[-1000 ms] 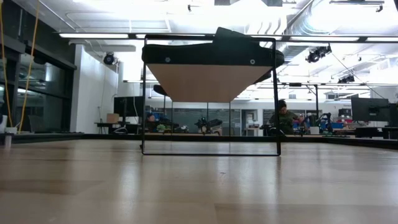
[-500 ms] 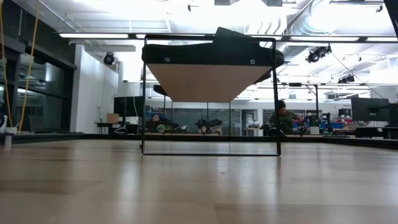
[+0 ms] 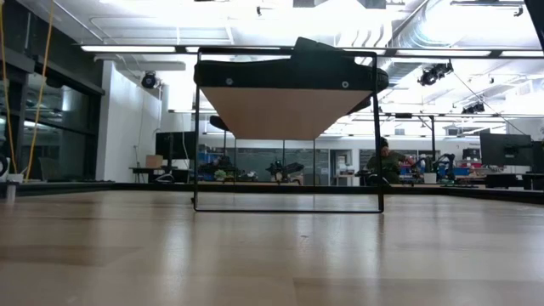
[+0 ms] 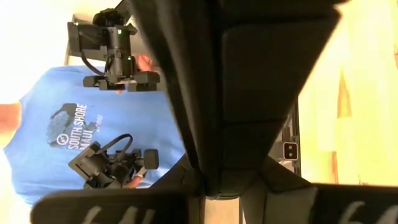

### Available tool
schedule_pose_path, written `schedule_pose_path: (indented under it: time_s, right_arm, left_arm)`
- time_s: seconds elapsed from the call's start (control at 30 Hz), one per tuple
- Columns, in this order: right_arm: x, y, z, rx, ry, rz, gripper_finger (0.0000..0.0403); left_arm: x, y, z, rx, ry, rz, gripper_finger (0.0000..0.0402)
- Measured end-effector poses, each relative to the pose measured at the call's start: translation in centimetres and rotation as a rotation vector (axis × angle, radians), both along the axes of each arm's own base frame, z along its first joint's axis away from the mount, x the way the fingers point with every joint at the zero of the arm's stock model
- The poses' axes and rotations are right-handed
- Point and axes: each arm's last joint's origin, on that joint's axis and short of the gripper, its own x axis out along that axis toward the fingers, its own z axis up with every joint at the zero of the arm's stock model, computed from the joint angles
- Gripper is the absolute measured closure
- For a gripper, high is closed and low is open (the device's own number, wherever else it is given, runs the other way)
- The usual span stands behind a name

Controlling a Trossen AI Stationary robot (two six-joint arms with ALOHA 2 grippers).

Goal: Pick and place slides into the shelf
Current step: Put the black slide on the shelf

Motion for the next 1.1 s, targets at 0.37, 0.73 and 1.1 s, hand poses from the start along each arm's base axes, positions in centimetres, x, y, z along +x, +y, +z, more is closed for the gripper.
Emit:
schedule_pose_path:
  time_s: [0.37, 0.73, 1.1]
  right_arm:
    - [0.06, -0.06, -0.05, -0.022, 0.001, -0.025, 0.034]
    - [0.17, -0.12, -0.05, -0.043, 0.001, -0.053, 0.0337]
    - [0.68, -0.28, 0.52, -0.071, -0.047, -0.12, 0.0319]
  left_arm:
    - [0.39, 0.19, -0.34, 0.057, 0.005, 0.019, 0.0332]
    - [0.38, 0.2, -0.31, 0.08, -0.001, 0.022, 0.0346]
    - [0.25, 0.18, -0.16, 0.092, -0.01, 0.023, 0.0376]
